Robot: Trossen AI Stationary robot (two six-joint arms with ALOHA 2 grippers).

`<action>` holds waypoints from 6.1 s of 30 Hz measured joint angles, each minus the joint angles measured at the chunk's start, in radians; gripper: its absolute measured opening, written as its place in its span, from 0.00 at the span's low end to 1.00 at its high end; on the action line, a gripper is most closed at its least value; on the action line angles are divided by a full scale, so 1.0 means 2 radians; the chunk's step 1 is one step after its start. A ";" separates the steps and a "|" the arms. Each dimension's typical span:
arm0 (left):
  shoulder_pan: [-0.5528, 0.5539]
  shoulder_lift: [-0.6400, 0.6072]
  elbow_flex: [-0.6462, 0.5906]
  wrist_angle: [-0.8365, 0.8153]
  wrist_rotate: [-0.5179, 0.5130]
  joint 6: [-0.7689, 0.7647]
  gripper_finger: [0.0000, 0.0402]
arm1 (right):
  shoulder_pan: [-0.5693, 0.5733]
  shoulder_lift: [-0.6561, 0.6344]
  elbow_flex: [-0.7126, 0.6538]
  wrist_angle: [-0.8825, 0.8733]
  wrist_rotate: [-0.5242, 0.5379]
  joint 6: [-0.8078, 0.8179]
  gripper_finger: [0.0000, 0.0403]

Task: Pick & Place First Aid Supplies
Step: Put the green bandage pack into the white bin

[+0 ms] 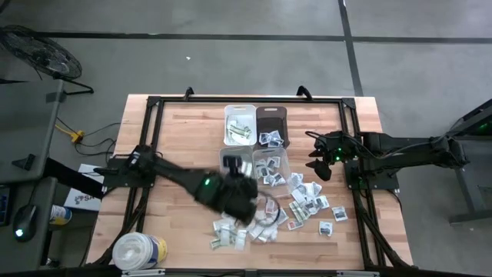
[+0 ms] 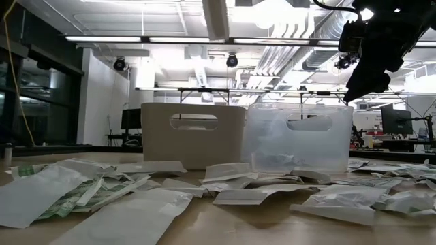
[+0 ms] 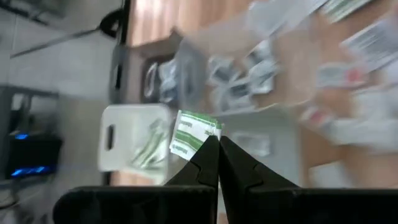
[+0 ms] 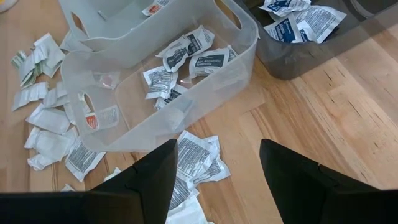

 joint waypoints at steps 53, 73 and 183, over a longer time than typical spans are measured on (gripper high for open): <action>0.386 0.000 -0.230 0.232 0.272 0.366 0.24 | 0.000 0.000 0.000 0.000 0.070 0.093 0.55; 0.385 0.000 -0.156 0.157 0.302 0.412 0.36 | 0.000 0.000 0.000 0.019 0.142 0.116 0.55; -0.034 -0.230 -0.889 0.967 0.284 -0.602 0.37 | 0.000 -0.016 0.001 0.045 -0.018 0.027 0.55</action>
